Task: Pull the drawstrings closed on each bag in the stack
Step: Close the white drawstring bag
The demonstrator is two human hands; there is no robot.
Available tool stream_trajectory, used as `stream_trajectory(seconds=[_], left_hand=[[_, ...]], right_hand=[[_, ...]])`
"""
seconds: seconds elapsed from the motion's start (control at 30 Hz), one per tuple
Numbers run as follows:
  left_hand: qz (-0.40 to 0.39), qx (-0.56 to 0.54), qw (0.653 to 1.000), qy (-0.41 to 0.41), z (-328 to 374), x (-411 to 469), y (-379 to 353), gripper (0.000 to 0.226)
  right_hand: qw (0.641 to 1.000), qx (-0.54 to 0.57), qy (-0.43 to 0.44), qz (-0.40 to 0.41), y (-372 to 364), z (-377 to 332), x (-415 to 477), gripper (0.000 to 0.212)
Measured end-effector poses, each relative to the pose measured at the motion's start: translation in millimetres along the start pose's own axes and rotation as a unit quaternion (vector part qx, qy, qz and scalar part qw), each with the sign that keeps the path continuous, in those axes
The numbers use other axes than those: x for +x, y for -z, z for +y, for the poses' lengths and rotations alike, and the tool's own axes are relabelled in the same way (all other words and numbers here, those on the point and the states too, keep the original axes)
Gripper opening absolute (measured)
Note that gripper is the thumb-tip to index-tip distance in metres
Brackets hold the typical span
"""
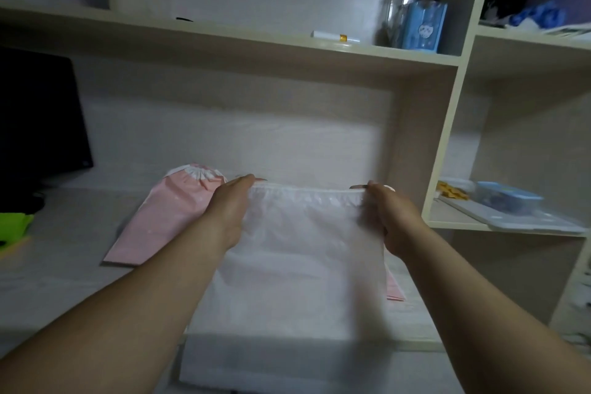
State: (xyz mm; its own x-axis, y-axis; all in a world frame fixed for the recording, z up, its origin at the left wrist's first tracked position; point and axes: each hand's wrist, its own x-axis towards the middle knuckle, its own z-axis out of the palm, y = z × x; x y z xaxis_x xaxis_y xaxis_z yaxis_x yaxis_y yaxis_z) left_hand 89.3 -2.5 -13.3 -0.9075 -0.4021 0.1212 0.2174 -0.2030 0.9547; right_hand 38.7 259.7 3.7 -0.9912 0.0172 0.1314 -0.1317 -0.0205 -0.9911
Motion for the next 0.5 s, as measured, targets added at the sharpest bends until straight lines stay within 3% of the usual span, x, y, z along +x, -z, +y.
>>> stream_trajectory(seconds=[0.2,0.33,0.4,0.5], left_hand=[[0.024,-0.007,1.0,0.01,-14.6,-3.6,1.8,0.025],[0.053,-0.047,0.997,0.039,-19.7,-1.9,4.3,0.034],[0.059,-0.035,0.997,0.037,-26.0,-0.5,4.3,0.036],[0.075,-0.029,0.996,0.029,-32.7,0.7,0.5,0.037]], right_hand=[[0.998,-0.008,-0.031,0.051,-0.4,22.1,8.9,0.036],[0.992,0.064,-0.076,0.075,-1.2,29.5,13.4,0.041],[0.99,0.097,-0.102,0.034,0.1,33.1,11.9,0.046],[0.987,0.059,-0.112,-0.099,0.6,38.2,2.2,0.053]])
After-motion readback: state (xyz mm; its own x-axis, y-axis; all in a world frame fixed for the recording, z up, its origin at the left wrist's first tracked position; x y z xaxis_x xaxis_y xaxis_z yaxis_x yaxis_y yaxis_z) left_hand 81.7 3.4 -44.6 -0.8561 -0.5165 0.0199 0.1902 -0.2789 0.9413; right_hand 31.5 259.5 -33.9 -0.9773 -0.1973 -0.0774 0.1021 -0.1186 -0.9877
